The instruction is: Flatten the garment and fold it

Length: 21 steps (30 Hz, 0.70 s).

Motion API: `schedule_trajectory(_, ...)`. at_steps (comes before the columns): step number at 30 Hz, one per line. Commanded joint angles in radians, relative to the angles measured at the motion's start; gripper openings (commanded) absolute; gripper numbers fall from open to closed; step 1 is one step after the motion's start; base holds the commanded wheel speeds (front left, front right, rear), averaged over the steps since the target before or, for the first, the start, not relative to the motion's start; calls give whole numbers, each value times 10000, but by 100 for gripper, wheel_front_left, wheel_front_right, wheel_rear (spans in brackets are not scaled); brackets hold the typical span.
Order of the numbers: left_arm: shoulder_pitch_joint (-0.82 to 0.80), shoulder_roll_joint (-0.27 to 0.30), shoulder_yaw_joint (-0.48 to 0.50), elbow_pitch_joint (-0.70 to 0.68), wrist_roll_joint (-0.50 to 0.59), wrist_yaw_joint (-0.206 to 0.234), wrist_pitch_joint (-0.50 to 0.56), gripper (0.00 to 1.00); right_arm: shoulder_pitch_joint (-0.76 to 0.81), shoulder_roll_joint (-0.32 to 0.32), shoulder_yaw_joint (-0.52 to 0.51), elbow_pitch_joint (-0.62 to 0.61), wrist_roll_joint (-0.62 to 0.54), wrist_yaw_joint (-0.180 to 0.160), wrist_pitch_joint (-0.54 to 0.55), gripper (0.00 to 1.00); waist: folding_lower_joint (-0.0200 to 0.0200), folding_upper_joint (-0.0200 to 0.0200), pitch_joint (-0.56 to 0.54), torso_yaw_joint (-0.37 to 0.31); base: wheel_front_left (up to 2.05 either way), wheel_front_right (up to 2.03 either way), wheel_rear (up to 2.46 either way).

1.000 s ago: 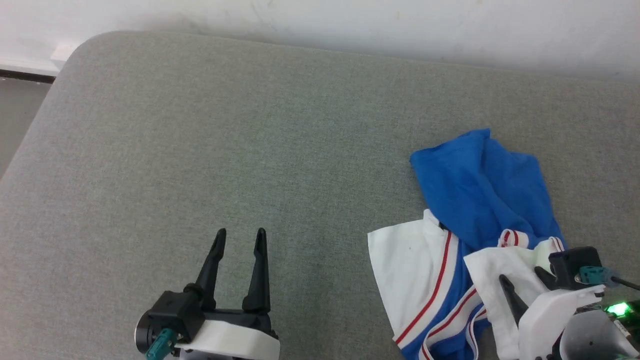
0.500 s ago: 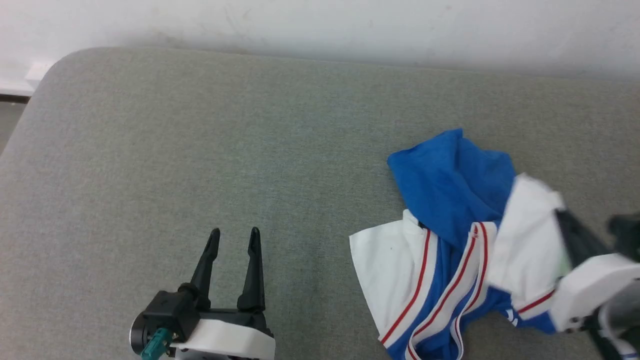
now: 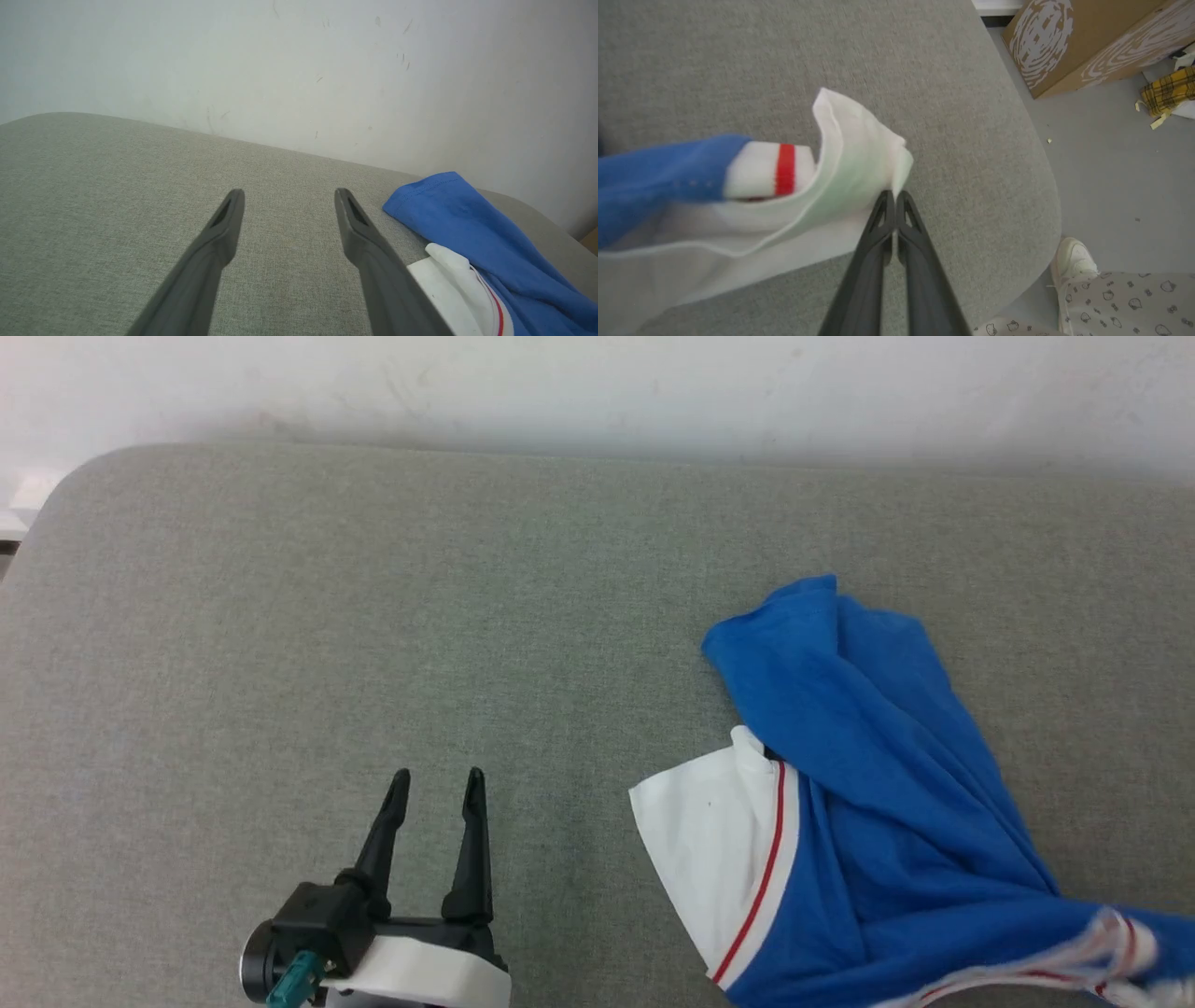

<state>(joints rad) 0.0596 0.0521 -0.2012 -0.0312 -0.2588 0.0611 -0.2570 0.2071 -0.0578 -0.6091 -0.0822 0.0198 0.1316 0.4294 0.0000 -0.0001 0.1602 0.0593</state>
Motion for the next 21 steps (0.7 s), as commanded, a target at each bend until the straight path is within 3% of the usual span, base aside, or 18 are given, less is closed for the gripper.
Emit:
schedule_trajectory(1, 105, 9, 13, 43, 82, -117, -47, 100, 75, 40, -66, 200, -97, -9, 43, 100, 0, 1, -49, -20, 0, 0, 0)
schedule_trajectory(4, 131, 28, 22, 90, 100, -140, -47, 100, 25, 67, -228, 819, -75, -9, 320, 100, 0, 1, -151, -50, 0, 0, 0)
schedule_trajectory(7, 209, 56, 51, 106, 98, -146, -47, 100, -282, 71, -166, 656, 93, -9, -57, 100, 0, 1, -261, -110, 0, 0, 0)
schedule_trajectory(11, 313, 87, 88, 77, 87, -139, -47, 100, -837, 73, 205, -424, 302, -9, -836, 100, 0, 1, -404, -203, 0, 0, 0)
schedule_trajectory(21, 323, 99, 88, -201, 111, -144, -47, 100, -1016, 75, 2294, -2571, 1408, -9, -1520, 100, 0, 1, -481, -175, 0, 0, 0)
